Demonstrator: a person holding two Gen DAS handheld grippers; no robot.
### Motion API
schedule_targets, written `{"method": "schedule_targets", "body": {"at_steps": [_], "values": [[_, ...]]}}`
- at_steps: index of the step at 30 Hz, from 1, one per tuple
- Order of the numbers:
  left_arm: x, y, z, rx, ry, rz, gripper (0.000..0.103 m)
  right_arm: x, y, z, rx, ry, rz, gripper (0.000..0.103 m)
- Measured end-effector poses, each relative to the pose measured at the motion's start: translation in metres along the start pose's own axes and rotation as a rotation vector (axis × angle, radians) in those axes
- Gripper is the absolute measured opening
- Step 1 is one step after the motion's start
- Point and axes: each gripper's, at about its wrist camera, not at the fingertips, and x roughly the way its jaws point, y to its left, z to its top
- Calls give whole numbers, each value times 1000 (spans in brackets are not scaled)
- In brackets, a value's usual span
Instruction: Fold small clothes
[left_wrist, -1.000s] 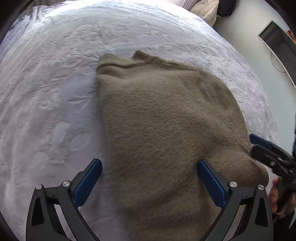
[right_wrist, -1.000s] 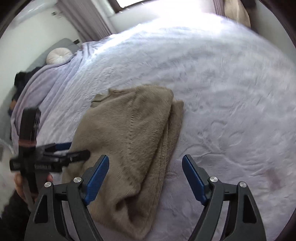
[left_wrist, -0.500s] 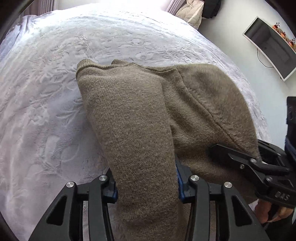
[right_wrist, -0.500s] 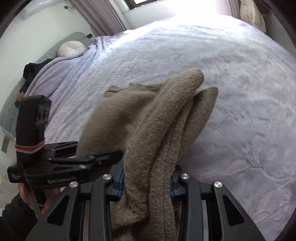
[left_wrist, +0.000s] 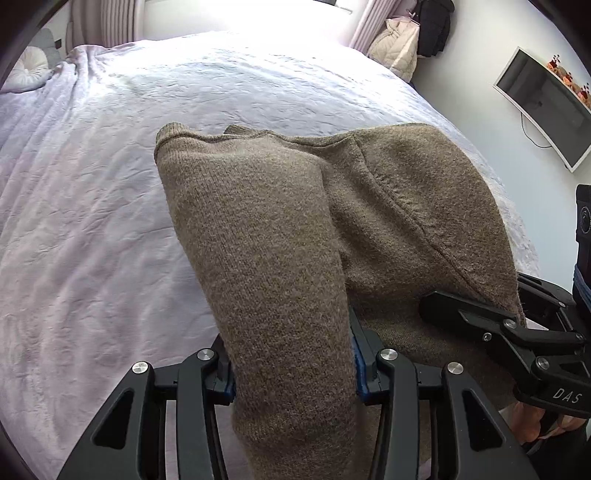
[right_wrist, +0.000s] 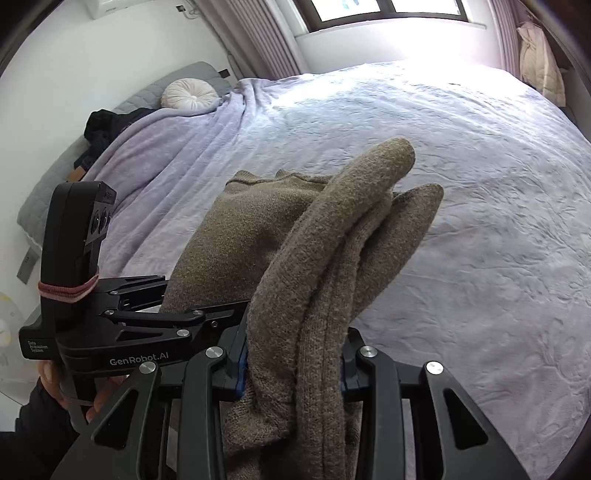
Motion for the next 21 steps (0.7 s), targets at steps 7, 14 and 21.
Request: {"method": "schedule_targets", "body": {"at_steps": [7, 14, 21], "values": [[8, 30, -17, -18, 28, 21, 47, 30, 18, -7, 16, 39, 13, 37], [42, 59, -37, -89, 90, 8, 57, 74, 7, -28, 50, 124, -12, 38], [26, 77, -46, -176, 65, -11, 73, 79, -30, -39, 143, 168, -32, 59]]}}
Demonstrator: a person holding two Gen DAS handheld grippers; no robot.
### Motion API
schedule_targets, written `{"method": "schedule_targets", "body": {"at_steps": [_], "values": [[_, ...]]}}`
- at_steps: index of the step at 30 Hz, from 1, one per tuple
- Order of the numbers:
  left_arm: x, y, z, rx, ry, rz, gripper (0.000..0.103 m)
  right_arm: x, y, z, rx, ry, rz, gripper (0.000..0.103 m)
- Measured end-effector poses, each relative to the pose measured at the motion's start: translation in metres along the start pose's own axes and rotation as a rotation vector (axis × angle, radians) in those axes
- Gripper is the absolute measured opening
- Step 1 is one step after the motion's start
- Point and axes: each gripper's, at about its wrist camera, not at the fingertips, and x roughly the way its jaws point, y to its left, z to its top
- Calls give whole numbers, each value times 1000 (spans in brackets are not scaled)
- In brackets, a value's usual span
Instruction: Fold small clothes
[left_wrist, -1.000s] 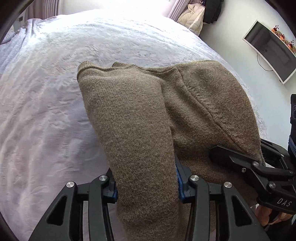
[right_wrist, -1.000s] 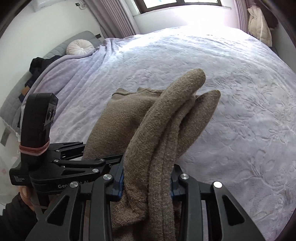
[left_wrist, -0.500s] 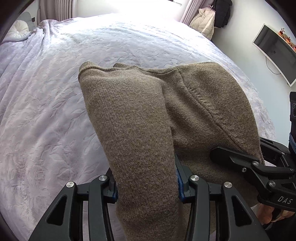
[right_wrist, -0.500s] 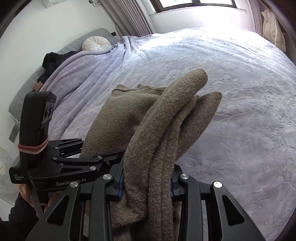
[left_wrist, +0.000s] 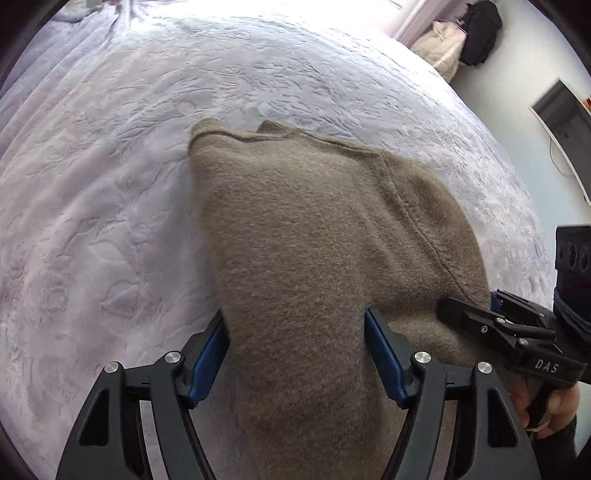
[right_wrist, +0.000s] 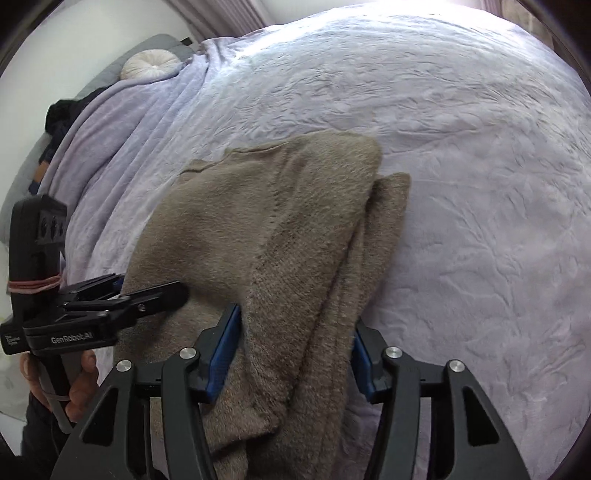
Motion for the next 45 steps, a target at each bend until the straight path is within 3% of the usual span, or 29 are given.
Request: {"method": "schedule_targets", "body": {"at_steps": [3, 5, 7, 9, 12, 14, 16, 19, 22, 27, 30, 33, 35, 37, 41, 45], "values": [[-26, 4, 0, -29, -82, 37, 73, -22, 1, -3, 5, -47, -50, 59], [-46, 3, -4, -20, -142, 60, 73, -48, 17, -11, -80, -125, -132, 59], [-59, -7, -11, 16, -187, 34, 73, -66, 36, -21, -187, -170, -168, 59], [-57, -21, -19, 72, -180, -22, 73, -73, 60, -35, -305, -180, -141, 59], [-42, -39, -38, 143, -166, -32, 73, -69, 80, -57, -437, -153, -83, 59], [-27, -42, -47, 153, -135, -19, 73, -57, 83, -71, -495, -130, -109, 59], [-13, -43, -57, 170, -125, 48, 73, -38, 77, -76, -492, -77, -148, 59], [-6, -42, -61, 185, -121, 68, 73, -15, 58, -78, -435, 5, -151, 58], [-22, -45, -54, 194, -130, 62, 73, -30, 57, -70, -411, -26, -148, 57], [-36, -39, -18, 153, -179, 88, 73, -81, 71, -46, -481, -190, -114, 59], [-9, -38, 4, 146, -131, 122, 73, -69, 77, -28, -540, -154, -64, 59], [18, -37, 4, 161, -86, 209, 73, -38, 80, -29, -566, -53, 9, 59], [25, -44, 0, 204, -85, 258, 85, -14, 75, -34, -575, 16, -33, 59], [25, -49, -1, 226, -87, 266, 86, 1, 67, -33, -567, 57, -76, 59], [21, -48, 12, 234, -100, 261, 86, -19, 62, -12, -527, -5, -3, 60], [33, -40, 40, 191, -80, 266, 86, -14, 63, 19, -552, -12, -47, 61]]}}
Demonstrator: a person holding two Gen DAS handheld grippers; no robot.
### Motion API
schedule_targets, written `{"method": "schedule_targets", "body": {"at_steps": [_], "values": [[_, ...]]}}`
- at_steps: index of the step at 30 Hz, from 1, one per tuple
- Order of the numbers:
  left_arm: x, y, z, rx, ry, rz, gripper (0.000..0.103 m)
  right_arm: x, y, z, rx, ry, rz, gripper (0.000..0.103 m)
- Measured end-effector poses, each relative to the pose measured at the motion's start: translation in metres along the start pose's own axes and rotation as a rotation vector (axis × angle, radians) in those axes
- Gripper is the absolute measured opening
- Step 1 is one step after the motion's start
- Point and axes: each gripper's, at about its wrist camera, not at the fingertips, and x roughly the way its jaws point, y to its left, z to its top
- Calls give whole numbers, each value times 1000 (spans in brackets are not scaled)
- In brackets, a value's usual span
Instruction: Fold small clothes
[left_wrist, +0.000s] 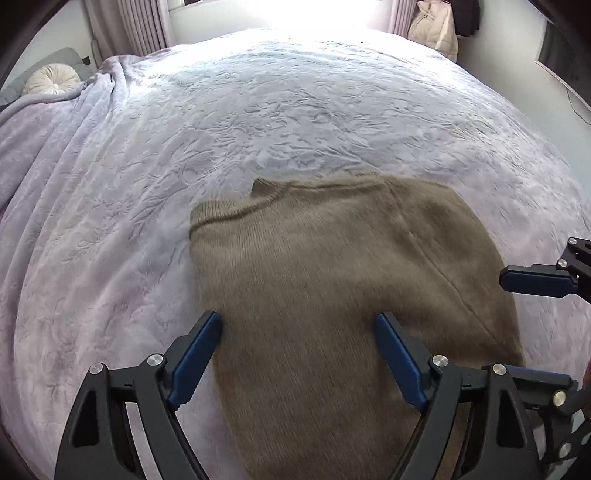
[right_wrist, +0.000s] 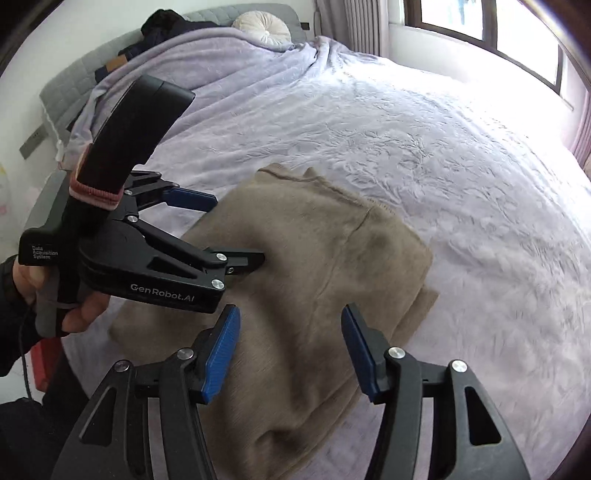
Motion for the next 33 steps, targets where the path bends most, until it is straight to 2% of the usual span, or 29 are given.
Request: {"method": "schedule_targets", "body": {"at_steps": [4, 5, 6, 9, 11, 14, 16, 18, 20, 25, 29, 33], "values": [[19, 9, 21, -35, 27, -14, 86, 43, -11, 24, -70, 92, -36, 61], [24, 11, 25, -39, 34, -11, 90, 54, -16, 27, -78, 104, -34, 63], [28, 12, 27, -43, 40, -9, 95, 61, -23, 28, -65, 102, -17, 64], [35, 16, 32, -76, 58, -19, 95, 70, -34, 35, 2, 112, 22, 64], [28, 16, 31, -79, 55, -9, 95, 65, -28, 34, 26, 127, -4, 64], [6, 11, 25, -68, 26, 74, 95, 52, -16, 35, 44, 154, -98, 65], [-9, 14, 19, -96, 9, 65, 95, 29, -4, 30, 61, 123, -110, 69], [-23, 19, 9, -148, 4, 57, 95, 10, 7, 29, 92, 104, -159, 75], [-33, 21, 0, -183, -1, 67, 95, -6, 17, 26, 127, 90, -203, 75], [-59, 21, -33, -235, -41, 102, 95, -27, 33, 12, 231, 83, -241, 80], [-72, 21, -56, -274, -49, 82, 95, -22, 51, -4, 268, 111, -291, 80], [-80, 16, -73, -276, -49, 140, 95, -21, 62, -22, 286, 126, -285, 80]]}}
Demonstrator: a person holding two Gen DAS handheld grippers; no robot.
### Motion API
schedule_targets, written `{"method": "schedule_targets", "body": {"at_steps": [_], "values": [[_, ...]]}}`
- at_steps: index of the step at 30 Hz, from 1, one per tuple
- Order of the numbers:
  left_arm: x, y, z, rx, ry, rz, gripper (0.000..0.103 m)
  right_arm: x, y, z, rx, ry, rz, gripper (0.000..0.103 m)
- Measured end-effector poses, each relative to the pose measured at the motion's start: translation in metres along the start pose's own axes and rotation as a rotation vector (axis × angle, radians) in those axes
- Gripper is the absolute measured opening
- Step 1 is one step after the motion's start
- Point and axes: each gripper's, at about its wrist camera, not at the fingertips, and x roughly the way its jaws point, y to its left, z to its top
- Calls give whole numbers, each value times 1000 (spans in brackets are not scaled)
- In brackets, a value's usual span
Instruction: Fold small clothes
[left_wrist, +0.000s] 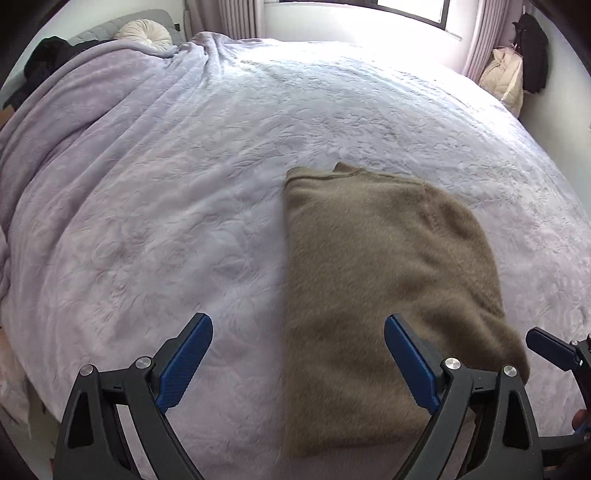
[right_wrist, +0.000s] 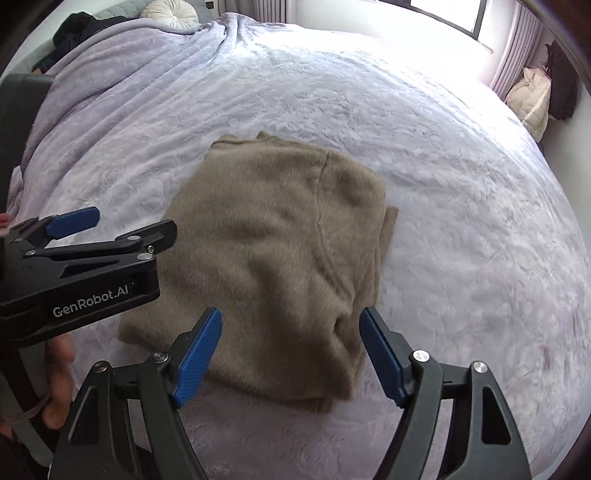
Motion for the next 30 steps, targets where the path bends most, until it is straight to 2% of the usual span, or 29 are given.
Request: {"method": "schedule_targets", "body": {"at_steps": [3, 10, 15, 30], "values": [[-4, 5, -12, -35, 12, -24, 95, 2, 1, -9, 13, 8, -3, 80], [-10, 2, -29, -21, -6, 29, 95, -4, -3, -19, 31, -11, -33, 80], [-11, -5, -31, -6, 3, 26, 95, -5, -9, -22, 49, -16, -33, 80], [-20, -16, -33, 6, -47, 47, 95, 0, -13, -21, 51, -7, -24, 79]]}}
